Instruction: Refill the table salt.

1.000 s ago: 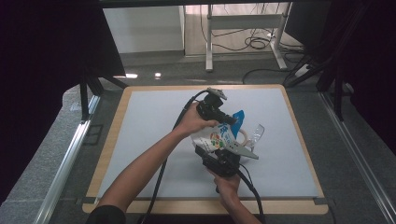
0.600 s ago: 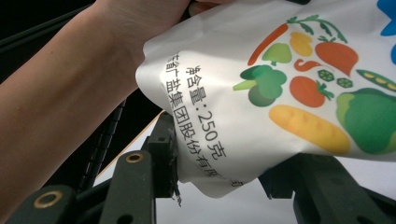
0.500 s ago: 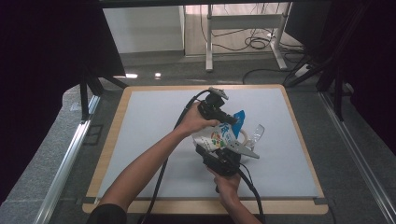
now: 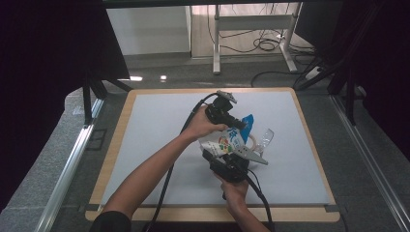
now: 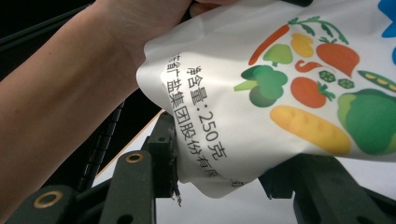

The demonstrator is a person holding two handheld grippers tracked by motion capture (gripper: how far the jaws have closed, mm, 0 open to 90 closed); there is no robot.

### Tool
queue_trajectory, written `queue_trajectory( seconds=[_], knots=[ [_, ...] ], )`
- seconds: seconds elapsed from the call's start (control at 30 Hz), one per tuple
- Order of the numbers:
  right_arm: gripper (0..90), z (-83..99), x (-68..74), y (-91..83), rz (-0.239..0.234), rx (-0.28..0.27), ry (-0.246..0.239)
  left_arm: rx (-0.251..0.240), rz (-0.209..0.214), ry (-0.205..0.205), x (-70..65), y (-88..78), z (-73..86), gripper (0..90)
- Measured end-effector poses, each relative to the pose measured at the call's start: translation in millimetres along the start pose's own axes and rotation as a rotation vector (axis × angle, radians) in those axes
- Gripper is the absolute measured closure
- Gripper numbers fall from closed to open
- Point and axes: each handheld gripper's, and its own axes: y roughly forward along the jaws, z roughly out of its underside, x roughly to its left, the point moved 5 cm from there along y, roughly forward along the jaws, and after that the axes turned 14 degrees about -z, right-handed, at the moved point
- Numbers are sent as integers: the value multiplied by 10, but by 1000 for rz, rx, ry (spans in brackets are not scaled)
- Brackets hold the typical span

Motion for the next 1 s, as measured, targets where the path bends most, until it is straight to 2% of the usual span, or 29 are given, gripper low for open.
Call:
queue_trajectory(
  seconds=[0.4,1.0],
  knots=[
    [560,-7,4,-1,5,-16,17,2,2,2,0,8,-9,896],
    [561,5,0,14,9,-9,1,6,-3,-1,11,19,13,896]
  ],
)
